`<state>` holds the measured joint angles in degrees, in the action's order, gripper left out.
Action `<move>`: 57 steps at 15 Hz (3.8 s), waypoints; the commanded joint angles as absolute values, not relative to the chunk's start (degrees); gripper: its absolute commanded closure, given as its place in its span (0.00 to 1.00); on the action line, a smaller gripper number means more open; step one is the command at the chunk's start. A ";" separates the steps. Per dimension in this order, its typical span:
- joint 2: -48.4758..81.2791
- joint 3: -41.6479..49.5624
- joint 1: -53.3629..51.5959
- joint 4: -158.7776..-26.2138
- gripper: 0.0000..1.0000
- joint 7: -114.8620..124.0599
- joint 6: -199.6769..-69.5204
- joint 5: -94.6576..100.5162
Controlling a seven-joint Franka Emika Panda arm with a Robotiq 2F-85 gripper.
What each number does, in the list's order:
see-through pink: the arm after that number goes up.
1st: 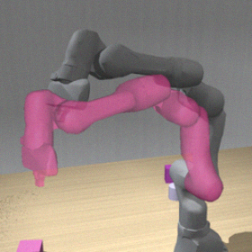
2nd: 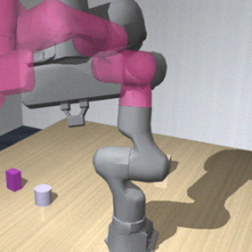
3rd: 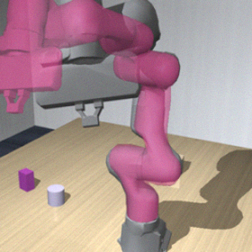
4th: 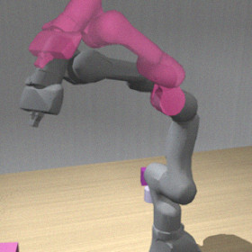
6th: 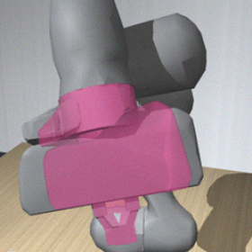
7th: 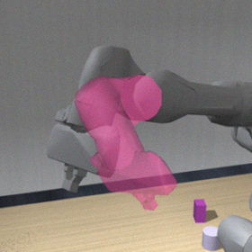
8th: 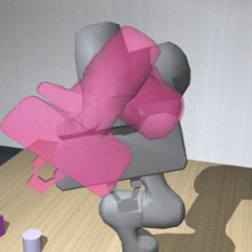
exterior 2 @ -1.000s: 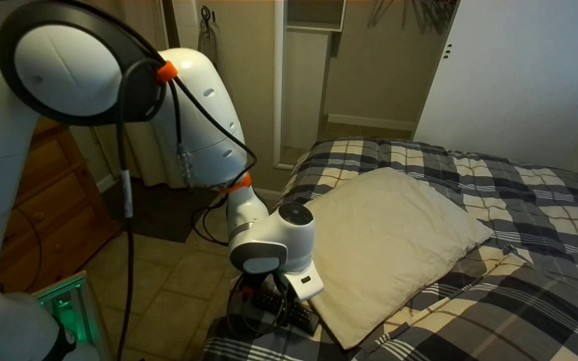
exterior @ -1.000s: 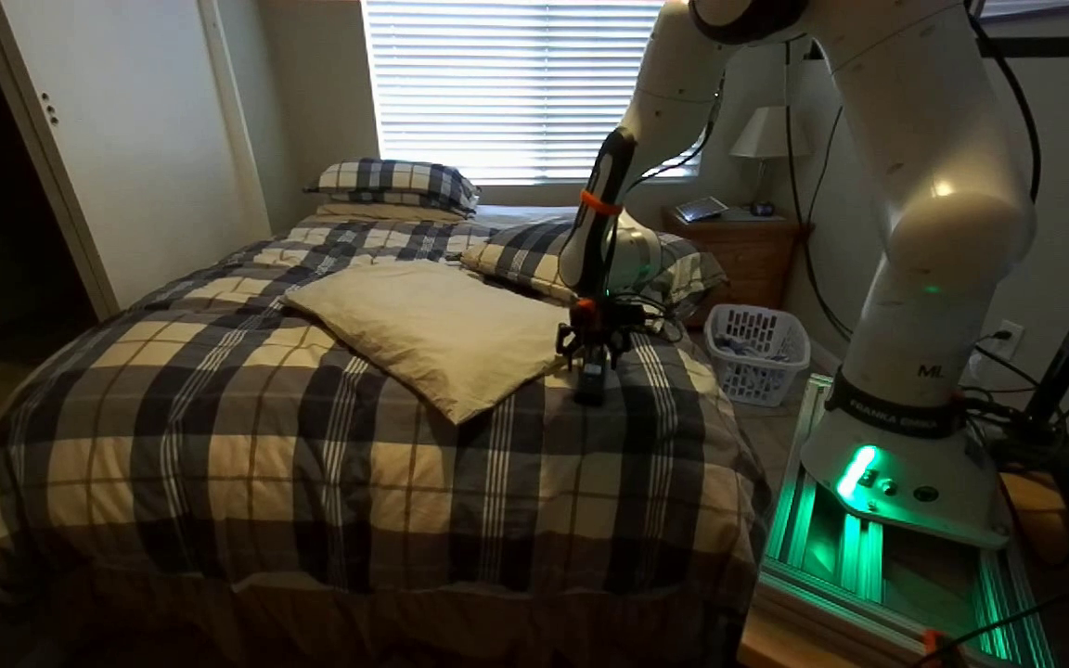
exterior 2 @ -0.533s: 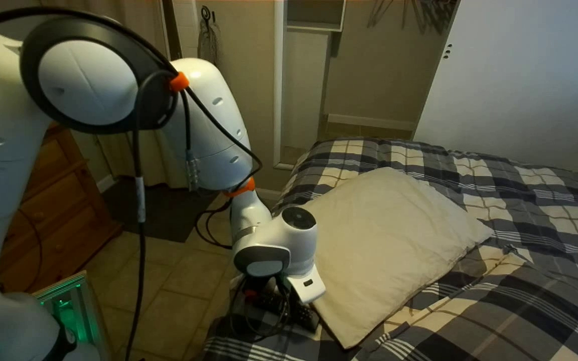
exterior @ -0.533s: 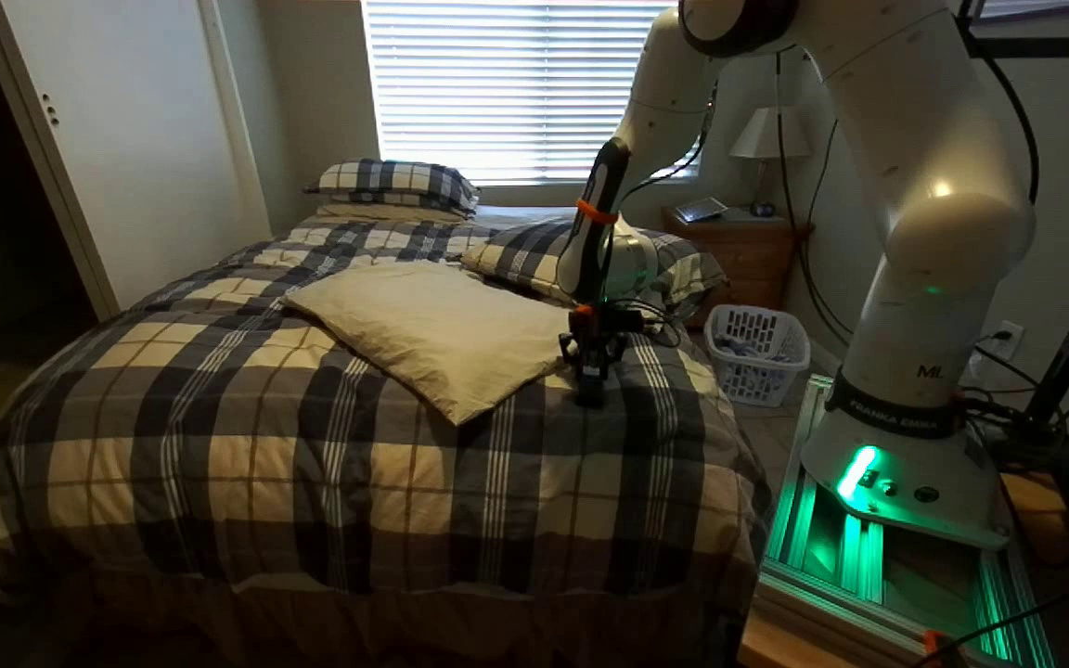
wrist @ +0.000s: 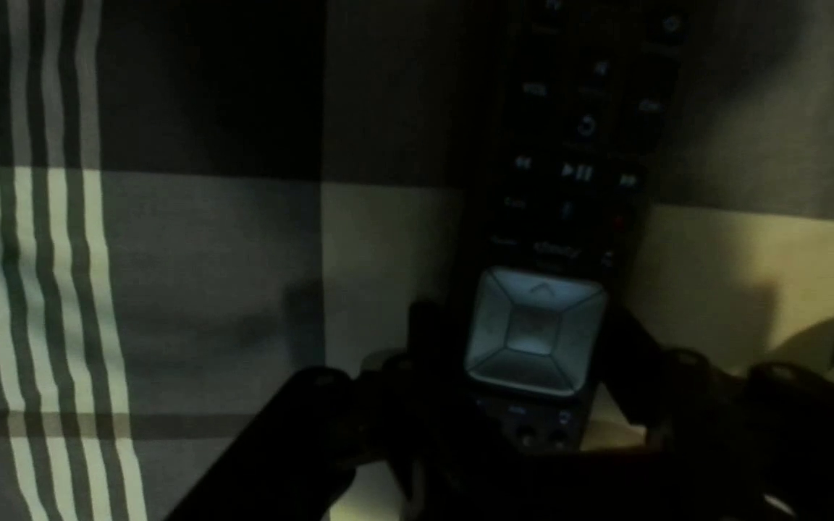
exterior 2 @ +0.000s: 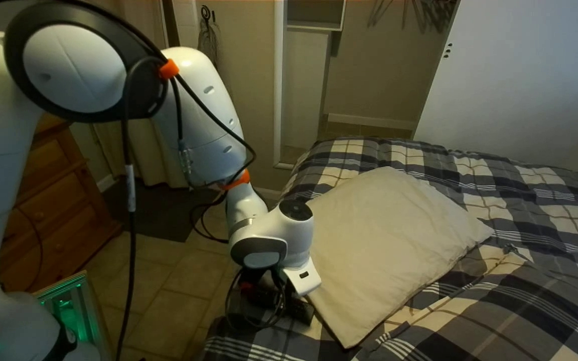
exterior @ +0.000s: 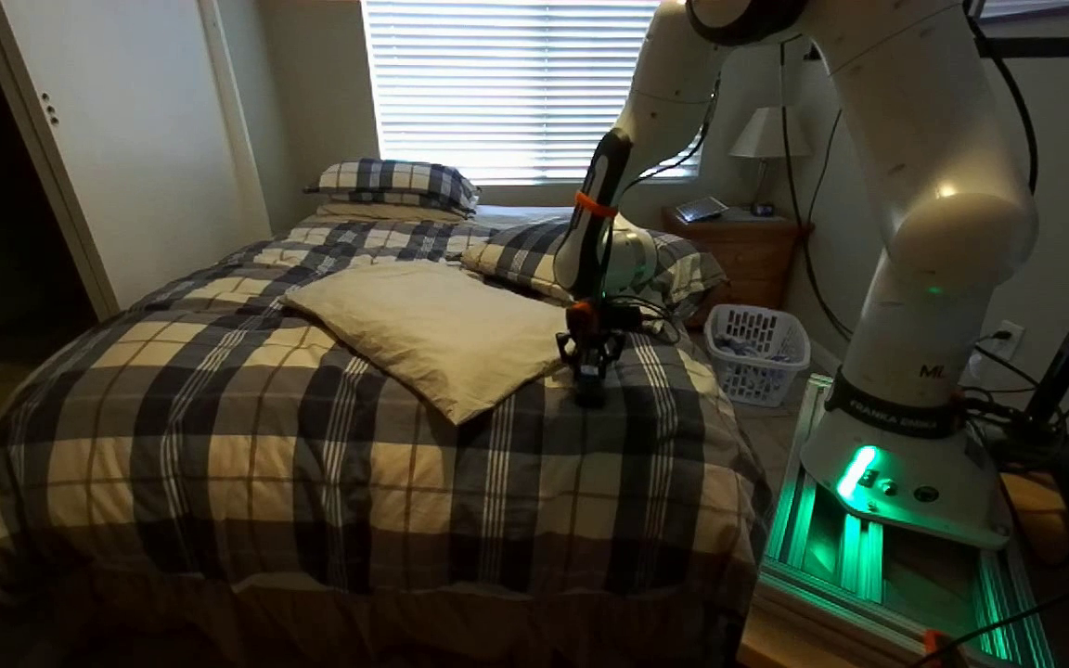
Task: Pick up the black remote and put it on the white pillow
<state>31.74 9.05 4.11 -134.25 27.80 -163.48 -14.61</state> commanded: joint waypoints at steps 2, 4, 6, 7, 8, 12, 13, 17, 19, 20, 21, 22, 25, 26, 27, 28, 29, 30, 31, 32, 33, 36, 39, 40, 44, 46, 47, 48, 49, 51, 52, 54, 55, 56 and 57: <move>24.63 11.30 -0.13 -139.24 0.68 30.73 -158.31 -14.66; 22.20 11.65 -1.15 -140.32 0.68 29.57 -158.71 -13.14; 19.61 12.27 -2.54 -141.02 0.68 28.69 -159.87 -10.99; 18.45 13.03 -3.48 -140.78 0.68 28.12 -160.05 -8.73; 17.38 13.39 -3.95 -140.57 0.68 27.41 -160.17 -6.80; 13.85 13.97 -4.26 -137.85 0.68 25.32 -158.04 0.75; 13.38 13.94 -4.09 -137.04 0.68 24.83 -157.41 2.42; 13.33 12.22 -3.23 -132.52 0.68 21.06 -156.97 6.77; 14.55 12.24 -3.26 -129.58 0.68 19.22 -156.82 8.87; 15.04 11.91 -2.96 -128.40 0.68 18.06 -157.12 9.14; 14.24 11.62 -2.75 -131.20 0.43 19.92 -158.49 7.42; 14.40 11.57 -2.72 -130.26 0.43 19.20 -158.40 7.69; 14.78 11.56 -2.67 -129.38 0.43 18.37 -158.14 7.96; 14.85 11.57 -2.68 -129.38 0.43 18.33 -158.13 8.00; 14.90 11.57 -2.68 -129.38 0.43 18.31 -158.13 8.03; 14.93 11.58 -2.68 -129.38 0.43 18.29 -158.13 8.05; 14.93 11.58 -2.69 -129.38 0.68 18.28 -158.13 8.06; 15.98 12.14 -3.05 -127.94 0.68 17.91 -159.09 9.96; 16.50 11.09 -2.34 -126.99 0.68 15.69 -159.12 8.84; 17.27 10.95 -2.29 -125.74 0.68 14.60 -159.53 9.23; 18.12 10.69 -2.08 -124.38 0.68 12.97 -159.81 9.37; 21.93 10.29 -1.36 -119.79 0.68 7.67 -162.68 10.07; 24.82 8.24 0.39 -117.03 0.18 3.00 -164.73 7.59; 25.35 7.50 0.97 -116.33 0.17 2.33 -164.45 6.82; 23.31 7.36 0.61 -116.92 0.00 7.33 -153.22 3.38; 22.13 8.78 -0.29 -118.15 0.00 10.75 -147.79 4.26; 21.80 9.11 -0.25 -118.83 0.00 12.06 -145.93 4.66; 21.76 9.19 0.00 -119.35 0.00 12.91 -144.33 4.72; 21.89 9.02 0.52 -119.92 0.00 13.27 -143.12 4.22; 22.57 8.07 1.86 -121.35 0.00 12.76 -142.40 2.30; 22.83 7.97 2.18 -122.41 0.00 13.09 -142.90 1.62; 23.10 7.53 2.91 -123.82 0.00 12.33 -142.94 -0.11; 23.21 7.25 3.26 -124.64 0.00 11.91 -143.33 -1.04; 23.41 6.99 3.61 -125.20 0.00 11.54 -143.58 -1.88; 23.71 6.24 4.33 -125.75 0.00 10.47 -144.02 -3.48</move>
<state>23.95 8.22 2.32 -123.69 12.52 -143.26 0.29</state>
